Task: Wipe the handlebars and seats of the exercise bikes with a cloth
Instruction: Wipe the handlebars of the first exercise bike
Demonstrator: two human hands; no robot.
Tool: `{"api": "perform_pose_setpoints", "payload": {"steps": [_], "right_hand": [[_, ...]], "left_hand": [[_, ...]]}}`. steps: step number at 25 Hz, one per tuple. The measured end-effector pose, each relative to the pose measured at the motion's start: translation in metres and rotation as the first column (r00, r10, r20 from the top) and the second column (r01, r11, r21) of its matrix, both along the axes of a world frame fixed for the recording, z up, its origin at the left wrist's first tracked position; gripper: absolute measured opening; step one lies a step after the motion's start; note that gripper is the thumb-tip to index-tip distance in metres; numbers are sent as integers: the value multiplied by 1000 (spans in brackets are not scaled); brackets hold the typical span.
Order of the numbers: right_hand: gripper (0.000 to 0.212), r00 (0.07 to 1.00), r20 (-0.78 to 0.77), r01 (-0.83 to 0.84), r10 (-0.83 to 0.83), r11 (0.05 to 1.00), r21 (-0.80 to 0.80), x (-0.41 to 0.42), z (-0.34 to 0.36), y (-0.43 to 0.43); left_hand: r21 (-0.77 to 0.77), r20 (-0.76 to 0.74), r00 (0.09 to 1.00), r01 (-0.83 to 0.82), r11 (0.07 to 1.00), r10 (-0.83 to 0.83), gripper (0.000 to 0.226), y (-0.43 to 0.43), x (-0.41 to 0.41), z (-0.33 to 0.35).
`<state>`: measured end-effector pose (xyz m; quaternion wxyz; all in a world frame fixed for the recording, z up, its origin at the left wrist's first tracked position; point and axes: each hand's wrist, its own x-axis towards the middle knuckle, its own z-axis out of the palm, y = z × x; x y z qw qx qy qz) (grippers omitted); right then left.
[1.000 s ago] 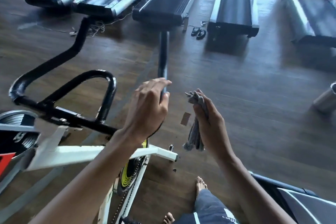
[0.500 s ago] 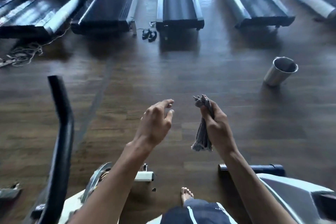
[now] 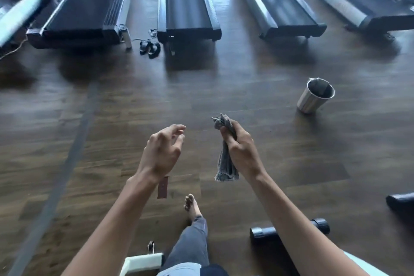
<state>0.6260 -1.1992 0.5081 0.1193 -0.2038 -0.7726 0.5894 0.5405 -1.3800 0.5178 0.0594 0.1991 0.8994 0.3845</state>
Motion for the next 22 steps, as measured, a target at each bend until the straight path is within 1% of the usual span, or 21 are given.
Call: {"api": "perform_pose_setpoints", "payload": {"steps": [3,7,10,12,15,17,20,22], "right_hand": [[19,998,16,-57,57,998,2,-79,4,2],[18,983,14,-182,183,983,-30,-190,13,-20],[21,940,-6,-340,340,940,-27,-273,21,-60],[25,883,-21,-470,469,883,-2,-319,25,-97],[22,745,-30,-667,666,745,-16,-381,26,-167],[22,621,-29,-783,783,621,-13,-413,26,-217],[22,369,-25,-929,929,369,5,-453,19,-294],[27,168,-48,-986,985,168,1,-471,18,-341]], "left_hand": [[27,3,999,-52,998,52,25,0,-68,-3],[66,19,980,-198,978,197,26,-26,-156,4],[80,13,931,-365,928,365,26,-67,-211,14],[69,9,871,-490,869,490,26,-102,-232,20],[64,-23,713,-699,713,701,25,-169,-251,19],[71,-48,582,-809,584,812,24,-211,-251,18],[98,-41,324,-940,327,945,23,-265,-242,12],[140,-24,129,-982,131,991,26,-288,-230,11]]}}
